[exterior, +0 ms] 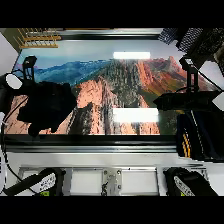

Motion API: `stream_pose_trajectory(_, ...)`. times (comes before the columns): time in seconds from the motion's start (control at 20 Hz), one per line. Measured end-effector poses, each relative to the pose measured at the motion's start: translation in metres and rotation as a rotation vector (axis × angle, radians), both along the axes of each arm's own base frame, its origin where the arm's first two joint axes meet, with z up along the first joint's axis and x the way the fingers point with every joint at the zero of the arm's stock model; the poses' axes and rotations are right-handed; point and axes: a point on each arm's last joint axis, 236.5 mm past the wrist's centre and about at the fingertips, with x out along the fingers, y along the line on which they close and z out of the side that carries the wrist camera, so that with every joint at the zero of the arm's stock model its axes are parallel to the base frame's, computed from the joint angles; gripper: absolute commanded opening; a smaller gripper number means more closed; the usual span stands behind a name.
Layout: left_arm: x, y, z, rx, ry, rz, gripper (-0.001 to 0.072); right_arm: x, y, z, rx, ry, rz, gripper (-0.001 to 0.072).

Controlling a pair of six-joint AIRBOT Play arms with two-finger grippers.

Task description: Fold the clothes and pants, and hang the long-sleeved shirts on hangers.

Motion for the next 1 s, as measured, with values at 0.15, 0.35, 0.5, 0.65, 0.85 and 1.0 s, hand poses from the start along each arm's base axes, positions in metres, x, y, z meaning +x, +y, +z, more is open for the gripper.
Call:
stream_pose_trajectory(0.15,0.002,0.035,-0.033,0.061,0.088,0.071,0.0700,0.000,0.000,0.000,0.000,0.000,0.000,0.0048)
stream_pose_trajectory(0.35,-0.003,0.045,-0.086,0.068,0.228,0.094,0.0671,0.000,0.000,0.000,0.000,0.000,0.000,0.0048)
stream_pose_trajectory(0.5,-0.009,0.039,-0.111,0.067,0.304,0.086,0.0224,0.000,0.000,0.000,0.000,0.000,0.000,0.0048)
stream_pose_trajectory(0.65,-0.016,0.030,-0.122,0.064,0.346,0.081,0.0014,0.000,0.000,0.000,0.000,0.000,0.000,0.0048)
stream_pose_trajectory(0.85,-0.014,-0.026,-0.097,-0.051,0.298,0.039,0.0014,0.000,0.000,0.000,-0.007,-0.006,0.009,0.0048)
stream_pose_trajectory(1.0,-0.003,-0.110,-0.050,-0.193,0.160,-0.059,0.0014,0.000,0.001,0.001,-0.002,-0.010,0.015,0.0048)
